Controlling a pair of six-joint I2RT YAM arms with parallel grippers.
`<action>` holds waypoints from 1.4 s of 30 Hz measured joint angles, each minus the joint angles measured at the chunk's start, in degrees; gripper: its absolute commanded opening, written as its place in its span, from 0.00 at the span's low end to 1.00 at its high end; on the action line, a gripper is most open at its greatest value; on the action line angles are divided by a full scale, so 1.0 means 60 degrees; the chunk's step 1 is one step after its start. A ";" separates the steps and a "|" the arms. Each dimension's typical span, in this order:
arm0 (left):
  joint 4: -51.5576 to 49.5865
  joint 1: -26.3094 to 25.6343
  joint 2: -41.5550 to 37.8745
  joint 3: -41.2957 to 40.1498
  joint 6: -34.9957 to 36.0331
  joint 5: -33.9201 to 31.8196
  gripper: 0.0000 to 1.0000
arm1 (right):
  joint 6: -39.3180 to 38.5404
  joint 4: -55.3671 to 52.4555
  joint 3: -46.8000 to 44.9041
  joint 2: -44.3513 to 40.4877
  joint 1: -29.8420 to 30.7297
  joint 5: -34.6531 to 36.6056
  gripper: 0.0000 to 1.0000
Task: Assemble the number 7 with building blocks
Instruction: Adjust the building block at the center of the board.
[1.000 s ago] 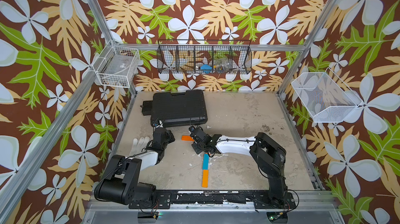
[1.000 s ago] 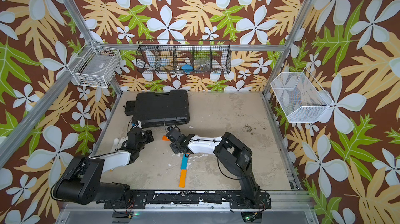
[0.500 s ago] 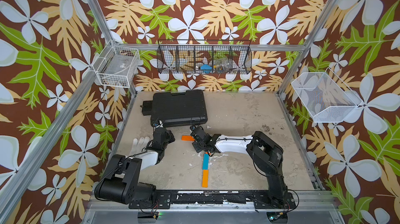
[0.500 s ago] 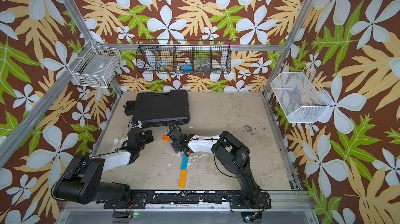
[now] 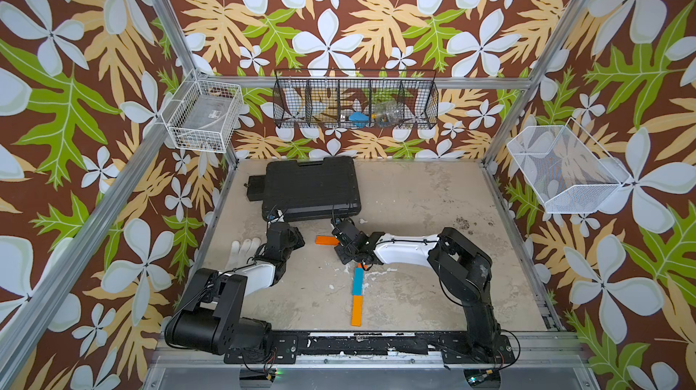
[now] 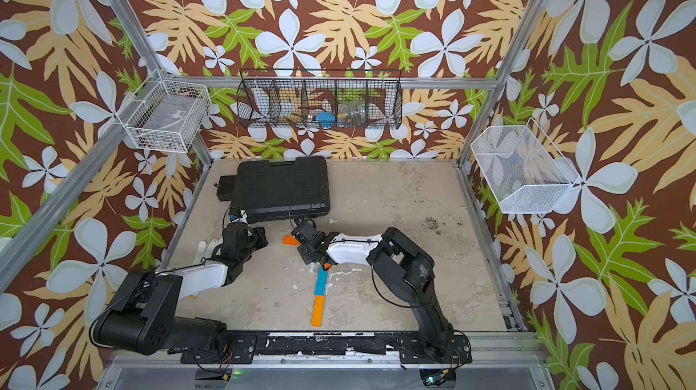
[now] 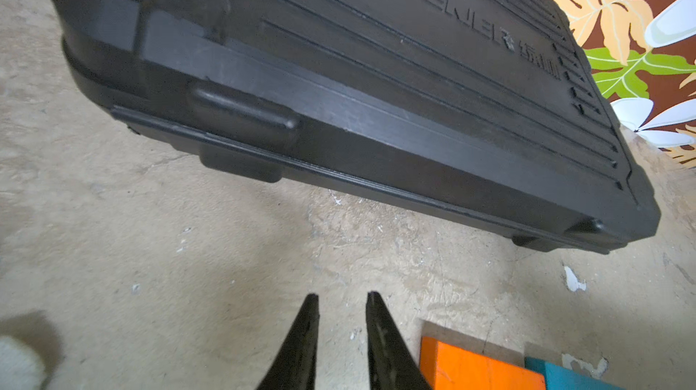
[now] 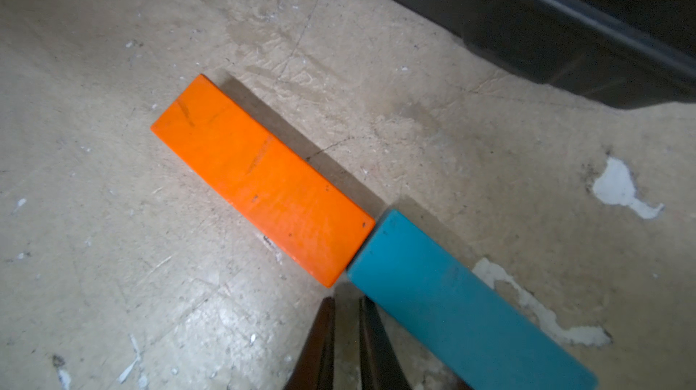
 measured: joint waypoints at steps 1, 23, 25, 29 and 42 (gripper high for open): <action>0.0000 0.0000 0.0000 0.0000 0.0000 -0.0004 0.26 | 0.0004 -0.0004 -0.0007 -0.0015 0.0000 -0.0033 0.16; -0.0007 0.0000 0.0707 0.0372 0.0098 0.0459 0.24 | 0.0051 -0.0470 -0.2656 -0.3832 -0.0962 0.0149 0.27; -0.0011 0.0000 0.0827 0.0441 0.0189 0.0634 0.23 | 0.0113 -0.0306 -0.3304 -0.3974 -0.1264 0.0109 0.26; -0.0029 0.0000 0.0907 0.0492 0.0222 0.0845 0.23 | 0.0353 0.0102 -0.4295 -0.4218 -0.1428 -0.0157 0.25; -0.0095 0.0000 0.0911 0.0517 0.0251 0.0856 0.23 | 0.0867 0.1155 -0.4801 -0.3807 -0.1439 -0.0882 0.23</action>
